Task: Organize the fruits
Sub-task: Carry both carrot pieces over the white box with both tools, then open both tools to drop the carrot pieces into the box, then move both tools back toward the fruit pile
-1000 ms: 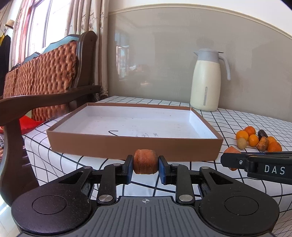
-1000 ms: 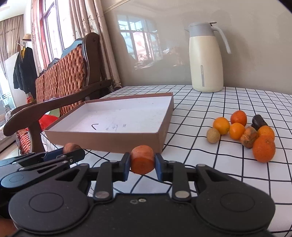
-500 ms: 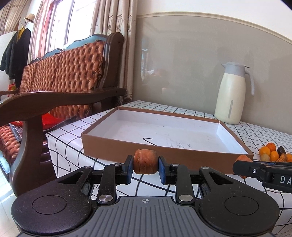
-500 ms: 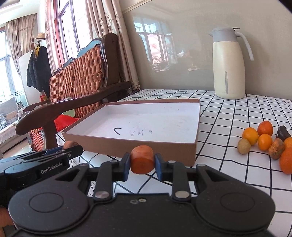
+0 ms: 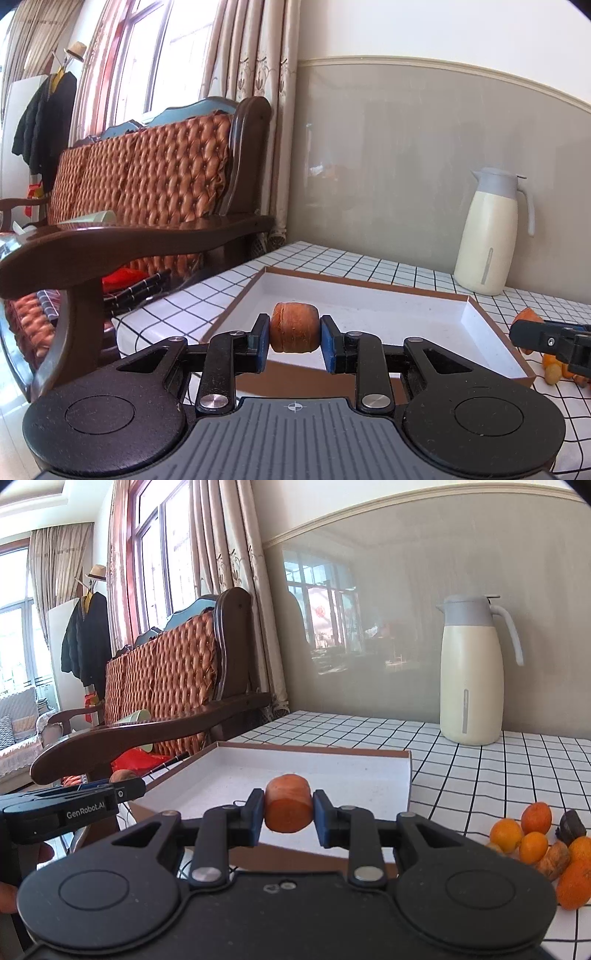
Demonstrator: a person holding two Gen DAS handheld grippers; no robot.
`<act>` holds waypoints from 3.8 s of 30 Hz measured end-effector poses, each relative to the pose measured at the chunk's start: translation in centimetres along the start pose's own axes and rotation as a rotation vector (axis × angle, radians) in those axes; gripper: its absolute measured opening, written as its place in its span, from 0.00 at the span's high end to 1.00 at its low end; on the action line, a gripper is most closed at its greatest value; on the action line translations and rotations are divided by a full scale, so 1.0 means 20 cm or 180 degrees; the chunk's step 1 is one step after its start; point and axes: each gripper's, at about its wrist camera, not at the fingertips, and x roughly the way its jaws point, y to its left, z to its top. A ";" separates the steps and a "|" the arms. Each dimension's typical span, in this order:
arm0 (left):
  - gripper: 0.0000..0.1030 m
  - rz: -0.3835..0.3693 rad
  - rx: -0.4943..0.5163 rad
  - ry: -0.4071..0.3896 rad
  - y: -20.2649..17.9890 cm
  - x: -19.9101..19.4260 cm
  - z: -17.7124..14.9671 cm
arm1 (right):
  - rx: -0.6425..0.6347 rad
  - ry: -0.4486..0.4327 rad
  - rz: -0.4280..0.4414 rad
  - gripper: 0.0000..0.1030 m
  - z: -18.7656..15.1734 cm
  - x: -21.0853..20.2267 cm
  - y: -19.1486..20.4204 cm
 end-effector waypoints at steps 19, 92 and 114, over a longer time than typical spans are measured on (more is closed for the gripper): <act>0.72 0.0105 0.0154 0.0188 0.07 0.30 0.03 | 0.0051 0.0141 -0.0442 0.81 -0.04 0.21 -0.12; 0.00 -0.0743 0.0793 -0.0092 -0.83 -0.07 -0.07 | 0.0290 -0.0173 -0.1051 0.25 -0.17 -0.43 -0.61; 0.06 -0.1253 0.1101 0.0086 -1.24 -0.06 -0.19 | 0.0699 0.0151 -0.1347 0.61 -0.27 -0.48 -0.84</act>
